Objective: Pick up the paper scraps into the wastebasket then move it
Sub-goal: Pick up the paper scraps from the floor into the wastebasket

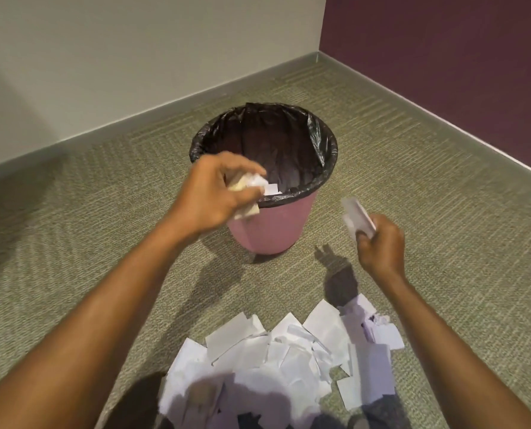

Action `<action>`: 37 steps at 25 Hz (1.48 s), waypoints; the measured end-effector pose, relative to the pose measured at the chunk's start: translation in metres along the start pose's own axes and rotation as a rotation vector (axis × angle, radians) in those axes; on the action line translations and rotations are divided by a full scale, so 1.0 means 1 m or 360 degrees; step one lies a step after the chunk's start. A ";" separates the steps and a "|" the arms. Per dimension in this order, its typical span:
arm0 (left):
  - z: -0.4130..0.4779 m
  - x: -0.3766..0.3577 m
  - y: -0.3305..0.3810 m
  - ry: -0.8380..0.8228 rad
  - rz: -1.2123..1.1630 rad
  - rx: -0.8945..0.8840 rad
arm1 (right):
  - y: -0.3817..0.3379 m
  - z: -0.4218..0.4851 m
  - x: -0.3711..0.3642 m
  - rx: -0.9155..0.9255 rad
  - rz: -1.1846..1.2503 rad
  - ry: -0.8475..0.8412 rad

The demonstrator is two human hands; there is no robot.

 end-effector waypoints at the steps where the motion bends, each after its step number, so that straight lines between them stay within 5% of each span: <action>1: 0.010 0.011 0.009 0.0069 -0.0070 -0.0034 | -0.023 0.013 0.015 0.0071 0.0091 0.0092; 5: 0.058 0.027 0.016 0.0259 -0.0123 0.0011 | -0.120 0.056 0.056 0.0382 0.0522 0.0208; 10: 0.103 0.019 -0.003 0.0266 0.0088 0.0207 | -0.186 0.096 0.029 0.0417 0.0527 -0.0143; 13: 0.111 0.016 -0.004 0.0264 0.0135 0.0202 | -0.187 0.109 0.008 0.0373 0.0388 -0.0344; 21: 0.096 0.037 -0.003 0.0362 0.0041 0.0123 | -0.190 0.125 -0.012 0.0366 0.0484 -0.0380; 26: 0.039 0.047 -0.018 0.0405 -0.0470 -0.0018 | -0.196 0.092 0.010 0.0528 0.0847 -0.0267; 29: -0.011 0.000 -0.070 0.0538 -0.0189 0.0082 | -0.168 0.048 0.004 0.0510 0.0991 -0.0508; 31: -0.047 -0.055 -0.119 0.0383 0.0320 0.0261 | -0.132 0.008 -0.016 0.0376 0.0819 -0.0777; 33: -0.075 -0.107 -0.163 -0.0059 0.0759 0.0362 | -0.085 -0.036 -0.043 0.0248 0.0473 -0.1098; 37: -0.108 -0.160 -0.197 -0.0627 0.1225 0.0175 | -0.004 -0.106 -0.071 0.0088 -0.0376 -0.1717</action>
Point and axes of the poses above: each hand's wrist, its own z-axis towards the middle knuckle, its own x-axis out of the back of the hand, y = z × x, the point moved 7 cm from there along z, towards the middle knuckle, and after that the axes turned 14 degrees about x, right-handed, at the moved point
